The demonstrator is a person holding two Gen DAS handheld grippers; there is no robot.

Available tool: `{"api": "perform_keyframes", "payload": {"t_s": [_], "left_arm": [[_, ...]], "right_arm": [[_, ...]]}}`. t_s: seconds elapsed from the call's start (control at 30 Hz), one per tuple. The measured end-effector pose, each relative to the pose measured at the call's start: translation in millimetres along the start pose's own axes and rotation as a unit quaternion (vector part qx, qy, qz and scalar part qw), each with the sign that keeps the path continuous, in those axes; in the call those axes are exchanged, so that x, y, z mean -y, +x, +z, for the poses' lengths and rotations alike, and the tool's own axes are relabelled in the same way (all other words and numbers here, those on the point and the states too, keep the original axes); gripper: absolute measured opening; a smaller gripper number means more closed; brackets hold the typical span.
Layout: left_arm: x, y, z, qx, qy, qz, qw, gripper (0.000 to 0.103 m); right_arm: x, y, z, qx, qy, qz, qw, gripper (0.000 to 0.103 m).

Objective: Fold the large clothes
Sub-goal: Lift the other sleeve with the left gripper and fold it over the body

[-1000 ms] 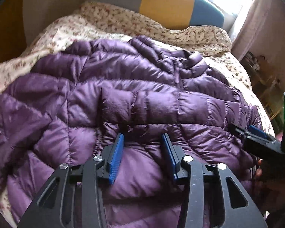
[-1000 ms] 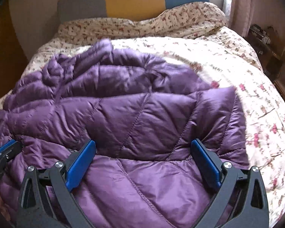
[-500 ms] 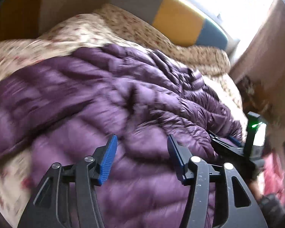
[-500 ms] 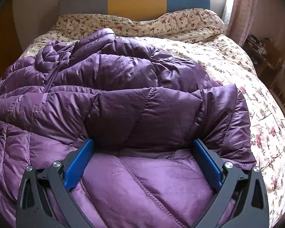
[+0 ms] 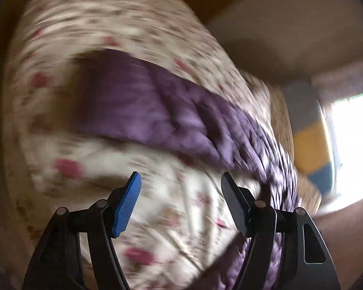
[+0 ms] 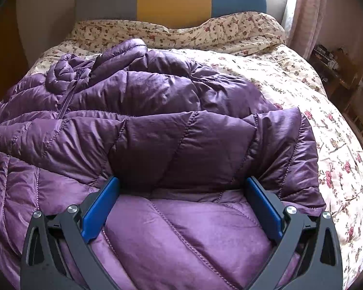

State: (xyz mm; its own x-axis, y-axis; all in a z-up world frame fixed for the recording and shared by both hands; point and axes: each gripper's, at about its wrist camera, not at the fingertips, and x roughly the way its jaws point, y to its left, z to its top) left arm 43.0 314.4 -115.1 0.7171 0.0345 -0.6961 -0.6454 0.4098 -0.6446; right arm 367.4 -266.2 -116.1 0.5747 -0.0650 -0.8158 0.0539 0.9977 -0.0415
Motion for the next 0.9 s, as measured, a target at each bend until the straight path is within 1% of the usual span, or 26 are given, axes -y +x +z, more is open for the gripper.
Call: {"api": "perform_keyframes", "payload": {"t_s": [0.03, 0.13, 0.2, 0.27, 0.3, 0.33, 0.37, 0.4, 0.43, 0.5, 0.53, 0.6, 0.63, 0.7, 0.77, 0.83, 0.87, 0.9], "left_arm": [[-12.3, -5.0, 6.6, 0.008, -0.031, -0.008, 0.9995, 0.068], [-26.4, -8.6, 18.8, 0.028, -0.079, -0.029, 0.9961, 0.068], [-34.5, -1.9, 26.8, 0.031, -0.116, -0.040, 0.9919, 0.068], [-41.5, 4.6, 31.5, 0.034, -0.141, -0.046, 0.9883, 0.068], [-42.6, 7.1, 35.5, 0.037, -0.146, -0.050, 0.9873, 0.059], [-44.0, 7.6, 38.2, 0.044, -0.142, -0.041, 0.9881, 0.050], [-42.8, 10.3, 41.4, 0.046, -0.135, -0.034, 0.9893, 0.032], [-42.2, 13.1, 44.0, 0.044, -0.132, -0.034, 0.9897, 0.017], [-41.2, 13.2, 46.0, 0.043, -0.125, -0.032, 0.9907, 0.014], [-28.6, 14.8, 51.7, 0.050, -0.087, -0.015, 0.9948, 0.013], [-15.8, 14.6, 55.2, 0.057, -0.058, -0.010, 0.9967, 0.013], [8.3, 14.4, 60.8, 0.065, -0.013, -0.008, 0.9977, 0.012], [20.5, 15.0, 63.4, 0.069, 0.008, -0.011, 0.9976, 0.009], [52.7, 19.2, 67.0, 0.072, 0.058, -0.019, 0.9956, 0.009], [81.8, 25.6, 64.0, 0.068, 0.098, -0.029, 0.9925, 0.009], [111.9, 35.5, 58.4, 0.056, 0.131, -0.045, 0.9888, 0.009], [128.5, 42.0, 54.4, 0.049, 0.147, -0.056, 0.9864, 0.007], [141.6, 47.6, 50.9, 0.041, 0.158, -0.065, 0.9845, 0.007]], "right_arm": [[-0.2, -0.2, 0.1, 0.000, 0.000, 0.000, 1.000, 0.101], [-0.3, -0.6, 0.6, 0.000, 0.000, -0.001, 1.000, 0.101], [0.0, -0.5, 0.1, 0.001, 0.000, 0.000, 1.000, 0.101], [-0.3, -0.6, 0.5, 0.000, 0.000, 0.000, 1.000, 0.101], [0.1, -0.3, -0.2, 0.001, 0.000, 0.000, 1.000, 0.101], [0.2, -0.3, 0.0, 0.001, 0.000, 0.000, 1.000, 0.101], [0.1, 0.0, -0.3, 0.001, 0.000, 0.000, 1.000, 0.101], [0.1, -0.2, -0.1, 0.001, 0.000, 0.000, 1.000, 0.101], [0.1, 0.0, -0.3, 0.001, 0.000, 0.000, 1.000, 0.101], [0.2, 0.0, -0.3, 0.001, 0.000, 0.000, 1.000, 0.101], [0.3, 0.0, -0.2, 0.001, 0.000, 0.000, 1.000, 0.101], [0.5, 0.0, -0.2, 0.001, 0.000, 0.001, 1.000, 0.101], [0.3, 0.4, -0.6, 0.001, 0.000, 0.001, 1.000, 0.101], [0.4, 0.4, -0.5, 0.001, 0.000, 0.001, 1.000, 0.101], [0.4, 0.3, -0.4, 0.001, 0.001, 0.001, 1.000, 0.101], [0.3, 0.6, -0.6, 0.001, 0.000, 0.001, 1.000, 0.101], [0.3, 0.4, -0.6, 0.001, 0.000, 0.001, 1.000, 0.101], [0.6, 0.7, -0.6, 0.001, 0.000, 0.001, 1.000, 0.101]]}}
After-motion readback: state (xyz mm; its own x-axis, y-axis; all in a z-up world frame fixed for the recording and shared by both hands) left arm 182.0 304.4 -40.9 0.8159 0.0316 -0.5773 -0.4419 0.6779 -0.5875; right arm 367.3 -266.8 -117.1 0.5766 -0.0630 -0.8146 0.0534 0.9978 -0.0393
